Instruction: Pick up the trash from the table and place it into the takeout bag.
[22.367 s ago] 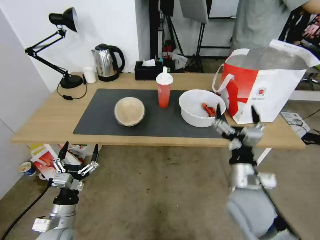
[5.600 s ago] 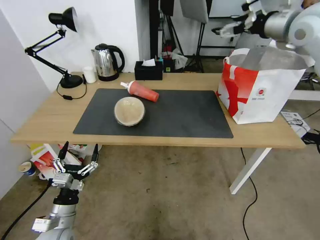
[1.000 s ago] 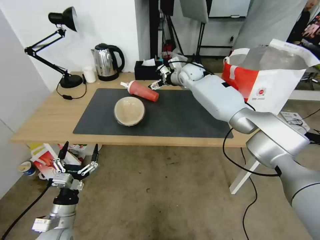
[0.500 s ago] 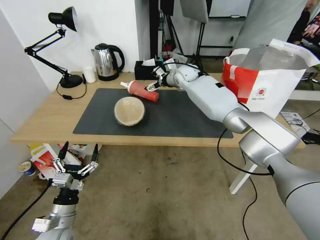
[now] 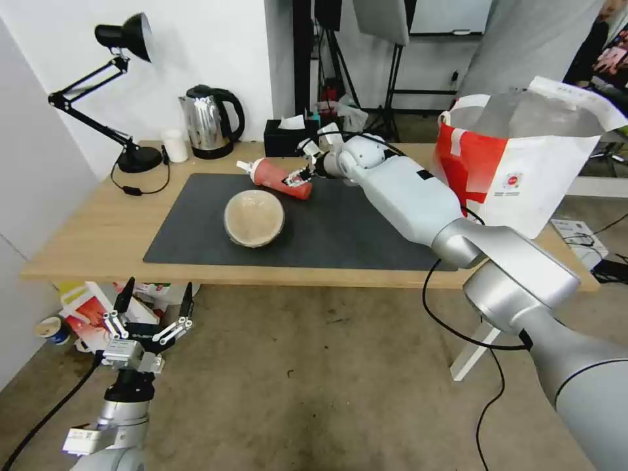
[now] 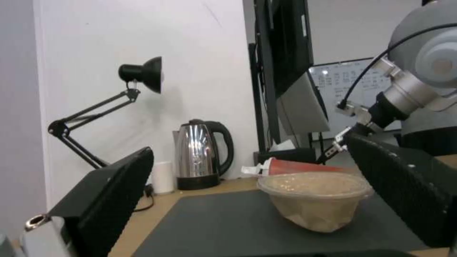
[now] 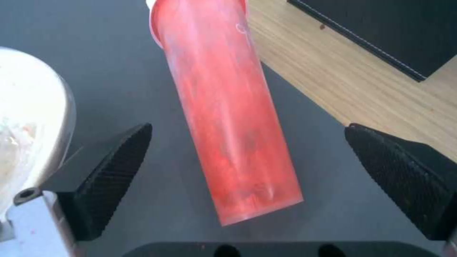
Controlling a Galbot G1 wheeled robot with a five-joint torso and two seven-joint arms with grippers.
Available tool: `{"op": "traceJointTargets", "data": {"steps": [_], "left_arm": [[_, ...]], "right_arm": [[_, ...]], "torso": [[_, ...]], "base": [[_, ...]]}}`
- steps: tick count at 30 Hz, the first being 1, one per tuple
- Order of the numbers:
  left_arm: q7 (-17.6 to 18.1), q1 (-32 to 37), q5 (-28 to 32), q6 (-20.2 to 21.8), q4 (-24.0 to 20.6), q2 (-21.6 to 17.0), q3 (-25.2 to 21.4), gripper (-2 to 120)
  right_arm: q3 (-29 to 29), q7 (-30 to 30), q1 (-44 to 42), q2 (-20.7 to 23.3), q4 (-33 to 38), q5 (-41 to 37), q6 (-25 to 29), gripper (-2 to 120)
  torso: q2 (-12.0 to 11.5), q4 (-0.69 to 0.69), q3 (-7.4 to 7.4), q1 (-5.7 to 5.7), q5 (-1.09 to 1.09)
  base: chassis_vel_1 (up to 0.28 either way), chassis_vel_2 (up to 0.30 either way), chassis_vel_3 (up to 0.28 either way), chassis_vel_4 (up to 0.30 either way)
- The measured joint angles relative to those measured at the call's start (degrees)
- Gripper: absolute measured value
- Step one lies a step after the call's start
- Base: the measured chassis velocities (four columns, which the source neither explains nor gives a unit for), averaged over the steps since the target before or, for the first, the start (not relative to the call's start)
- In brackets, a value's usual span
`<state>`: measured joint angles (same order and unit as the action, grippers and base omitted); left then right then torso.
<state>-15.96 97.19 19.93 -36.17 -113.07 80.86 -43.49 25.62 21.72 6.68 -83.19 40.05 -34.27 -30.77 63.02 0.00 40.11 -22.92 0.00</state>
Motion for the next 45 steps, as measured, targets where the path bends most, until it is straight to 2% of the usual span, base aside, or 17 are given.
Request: {"op": "traceJointTargets", "data": {"steps": [28, 36, 45], "left_arm": [[0.0, 0.0, 0.0, 0.0, 0.0, 0.0, 0.0, 100], [0.0, 0.0, 0.0, 0.0, 0.0, 0.0, 0.0, 100], [0.0, 0.0, 0.0, 0.0, 0.0, 0.0, 0.0, 100]], "right_arm": [[-2.2, 2.6, -0.8, -3.0, -6.3, 7.0, 2.4, 99], [-2.3, 3.4, -1.1, -3.7, -7.4, 7.3, 2.7, 78], [-2.4, 4.1, -1.6, -3.8, -8.5, 7.5, 3.3, 65]], "torso": [[0.0, 0.00, 0.00, 0.00, 0.00], [0.0, 0.01, 0.00, 0.00, 0.00], [0.0, 0.00, 0.00, 0.00, 0.00]], "base": [[0.000, 0.000, 0.000, 0.000], [0.000, 0.000, 0.000, 0.000], [0.000, 0.000, 0.000, 0.000]]}}
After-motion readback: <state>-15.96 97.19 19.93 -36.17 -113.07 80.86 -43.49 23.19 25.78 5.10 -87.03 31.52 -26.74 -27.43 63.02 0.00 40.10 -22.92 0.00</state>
